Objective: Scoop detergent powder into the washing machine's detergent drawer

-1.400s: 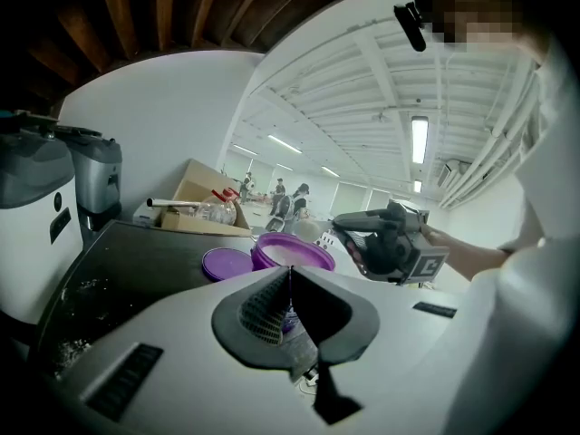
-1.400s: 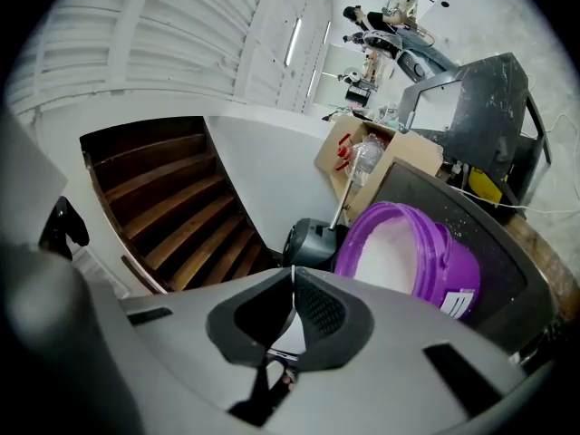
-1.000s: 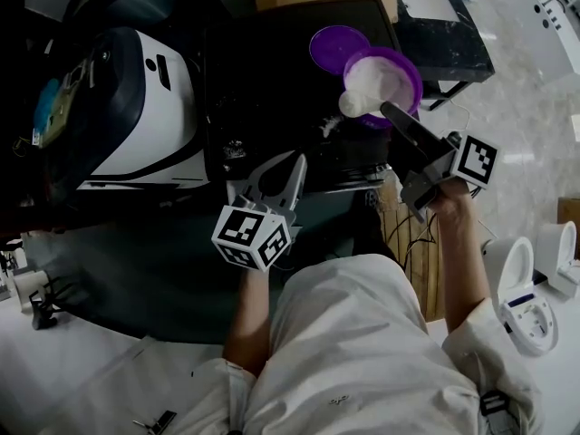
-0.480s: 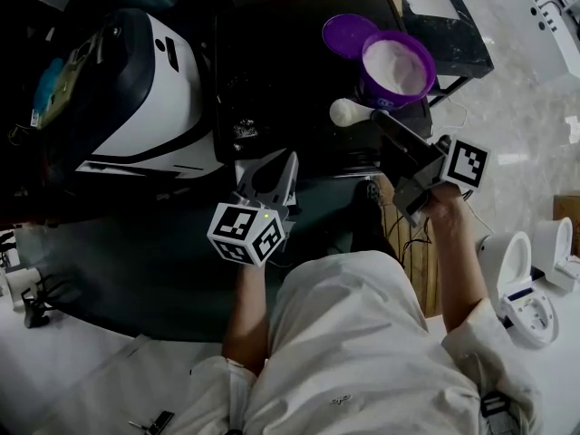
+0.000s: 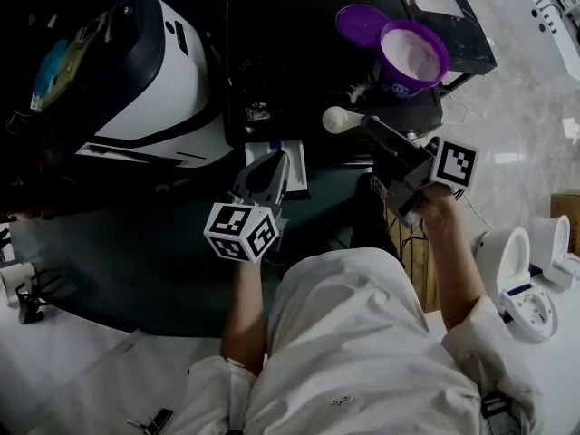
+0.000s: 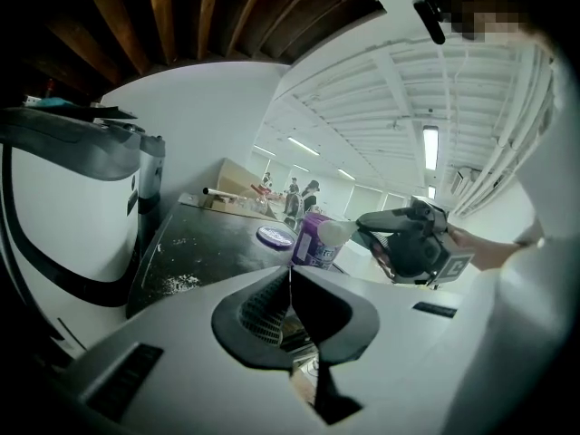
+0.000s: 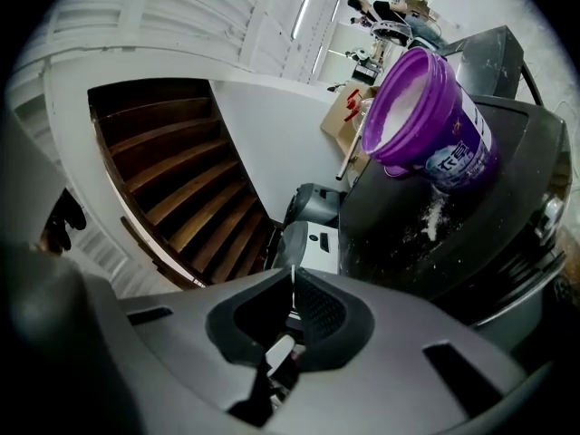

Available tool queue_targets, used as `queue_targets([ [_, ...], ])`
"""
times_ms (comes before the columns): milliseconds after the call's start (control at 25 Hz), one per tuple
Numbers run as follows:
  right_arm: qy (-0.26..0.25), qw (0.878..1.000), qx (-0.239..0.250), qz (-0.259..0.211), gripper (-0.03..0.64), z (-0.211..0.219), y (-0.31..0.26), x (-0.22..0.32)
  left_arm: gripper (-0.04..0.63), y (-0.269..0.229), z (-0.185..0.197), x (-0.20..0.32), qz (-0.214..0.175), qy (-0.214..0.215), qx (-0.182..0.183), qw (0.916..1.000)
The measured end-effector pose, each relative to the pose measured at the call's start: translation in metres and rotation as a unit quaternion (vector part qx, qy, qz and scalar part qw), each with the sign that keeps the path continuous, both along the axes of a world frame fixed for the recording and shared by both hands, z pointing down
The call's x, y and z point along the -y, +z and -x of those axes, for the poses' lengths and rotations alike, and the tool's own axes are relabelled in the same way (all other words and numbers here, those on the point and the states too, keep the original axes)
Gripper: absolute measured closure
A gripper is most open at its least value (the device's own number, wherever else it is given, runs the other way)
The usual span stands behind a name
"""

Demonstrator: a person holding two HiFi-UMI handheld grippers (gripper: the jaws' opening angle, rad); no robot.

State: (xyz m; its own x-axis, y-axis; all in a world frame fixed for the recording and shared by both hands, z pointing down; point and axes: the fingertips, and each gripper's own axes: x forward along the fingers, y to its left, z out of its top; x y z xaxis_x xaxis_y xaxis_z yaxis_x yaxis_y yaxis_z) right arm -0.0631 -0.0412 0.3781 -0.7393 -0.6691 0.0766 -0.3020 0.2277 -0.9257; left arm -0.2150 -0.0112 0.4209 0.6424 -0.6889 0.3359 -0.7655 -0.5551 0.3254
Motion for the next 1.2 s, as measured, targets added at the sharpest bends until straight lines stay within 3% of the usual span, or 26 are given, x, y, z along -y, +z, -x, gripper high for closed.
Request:
queue_targets([
  [640,-0.016,0.998,-0.05,0.032,0.606,0.069,0.059,-0.036,0.574,0.034,0.055,-0.034,0.031,-0.004,-0.019,0.9993],
  [960,-0.009,0.998,-0.054,0.032,0.605,0.085,0.096,-0.042,0.574,0.062,0.066,-0.054,0.055,-0.011,-0.023,0.9981],
  [1200,-0.024,0.995,-0.094,0.036,0.606,0.096,0.129,-0.044,0.574,0.082,0.065,-0.055,0.067,-0.005,-0.015,0.9976],
])
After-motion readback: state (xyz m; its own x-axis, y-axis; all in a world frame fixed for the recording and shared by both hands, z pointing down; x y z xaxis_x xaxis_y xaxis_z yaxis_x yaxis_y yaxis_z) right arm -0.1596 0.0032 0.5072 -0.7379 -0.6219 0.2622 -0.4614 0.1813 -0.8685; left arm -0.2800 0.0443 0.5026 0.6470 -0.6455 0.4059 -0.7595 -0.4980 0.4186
